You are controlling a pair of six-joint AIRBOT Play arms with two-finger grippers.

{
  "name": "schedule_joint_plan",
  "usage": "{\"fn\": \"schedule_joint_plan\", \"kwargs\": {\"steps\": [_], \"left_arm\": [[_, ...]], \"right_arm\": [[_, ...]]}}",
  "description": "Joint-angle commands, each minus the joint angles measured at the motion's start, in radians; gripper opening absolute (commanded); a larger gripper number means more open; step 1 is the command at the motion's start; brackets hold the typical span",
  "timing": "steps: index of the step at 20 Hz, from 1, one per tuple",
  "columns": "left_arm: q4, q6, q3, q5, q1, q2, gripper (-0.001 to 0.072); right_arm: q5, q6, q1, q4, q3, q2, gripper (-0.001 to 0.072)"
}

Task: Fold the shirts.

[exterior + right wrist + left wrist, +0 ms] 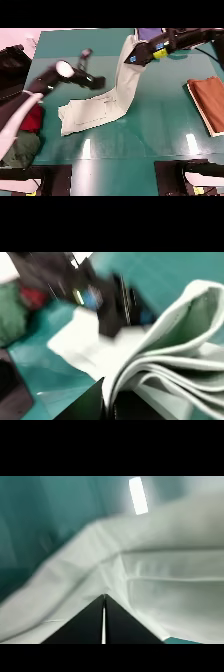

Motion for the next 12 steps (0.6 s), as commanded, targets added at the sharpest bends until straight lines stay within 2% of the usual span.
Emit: {"fn": "schedule_joint_plan", "kwargs": {"steps": [1,3,4,5,6,8,10,12], "left_arm": [[0.123,0.002,0.001,-0.042,0.165,0.226,0.0024],[0.183,0.001,0.001,-0.058,0.242,0.335,0.0024],[0.21,0.001,0.001,-0.07,0.276,0.383,0.0024],[0.225,0.001,0.001,-0.087,0.304,0.422,0.0024],[0.23,0.001,0.001,-0.103,0.325,0.449,0.0024],[0.24,0.002,0.002,-0.148,0.349,0.48,0.0024],[0.257,0.002,0.002,-0.201,0.349,0.48,0.0024],[0.253,0.002,-0.001,-0.228,0.349,0.478,0.0024]], "right_arm": [[-0.128,0.0,0.157,0.101,0.003,-0.067,0.0021],[-0.252,-0.051,0.284,0.166,0.003,-0.153,0.0028],[-0.323,-0.105,0.348,0.193,0.003,-0.195,0.011],[-0.405,-0.148,0.41,0.221,0.003,-0.237,0.0297],[-0.463,-0.167,0.452,0.235,0.003,-0.263,0.0345],[-0.51,-0.167,0.48,0.231,0.002,-0.282,0.0344],[-0.451,-0.166,0.436,0.212,0.002,-0.271,0.0338],[-0.377,-0.151,0.366,0.125,-0.026,-0.238,0.0321]]}}
